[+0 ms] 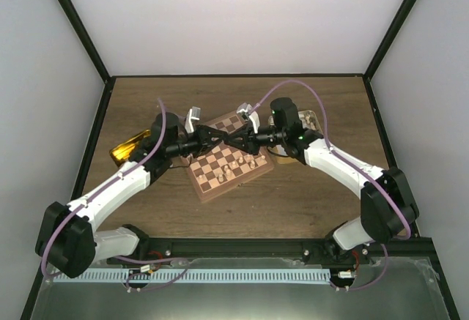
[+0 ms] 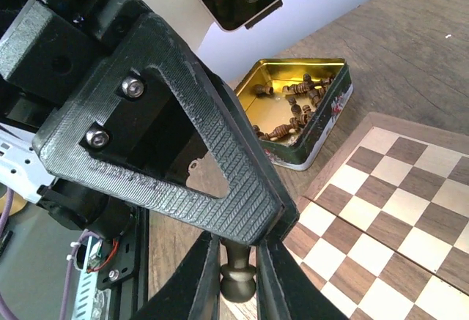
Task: Set up the chess pieces on the board
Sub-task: Place the chess piece on the chessboard.
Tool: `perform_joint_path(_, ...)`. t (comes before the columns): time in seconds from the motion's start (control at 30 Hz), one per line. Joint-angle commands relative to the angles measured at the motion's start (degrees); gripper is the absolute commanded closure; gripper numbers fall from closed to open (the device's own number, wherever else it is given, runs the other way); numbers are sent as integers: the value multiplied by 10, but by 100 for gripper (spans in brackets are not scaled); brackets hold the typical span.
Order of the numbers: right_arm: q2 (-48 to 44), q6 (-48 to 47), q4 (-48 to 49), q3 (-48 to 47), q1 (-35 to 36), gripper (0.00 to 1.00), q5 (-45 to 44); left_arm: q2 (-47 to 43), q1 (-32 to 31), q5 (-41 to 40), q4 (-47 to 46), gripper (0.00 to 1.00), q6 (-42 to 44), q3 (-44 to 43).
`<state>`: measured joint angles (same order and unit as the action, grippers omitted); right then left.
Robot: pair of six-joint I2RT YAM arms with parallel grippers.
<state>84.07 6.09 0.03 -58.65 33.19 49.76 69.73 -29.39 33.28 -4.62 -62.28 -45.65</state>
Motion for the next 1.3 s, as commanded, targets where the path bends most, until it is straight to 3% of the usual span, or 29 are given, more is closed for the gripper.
perform_joint_path(0.0, -2, 4, 16, -25, 8, 85, -13, -11, -1, -3, -25, 86, -12, 12)
perform_joint_path(0.13, -6, 42, 17, -24, 8, 53, -6, -40, 0, -21, -68, 87, -32, 32)
perform_joint_path(0.27, -24, 157, 99, 16, 8, 44, 24, -59, 0, -32, -89, 87, -41, 33)
perform_joint_path(0.43, -59, 433, 408, 145, 9, 47, 35, -70, 0, -37, -118, 87, -59, 36)
perform_joint_path(0.53, -62, 510, 503, 182, 15, 49, 17, -71, 0, -32, -129, 87, -71, 39)
perform_joint_path(0.97, -27, 567, 494, 158, 27, 51, -52, -74, 0, -29, -137, 87, -82, 47)
perform_joint_path(1.27, -2, 590, 511, 138, 27, 70, -56, -72, 0, -29, -136, 87, -80, 53)
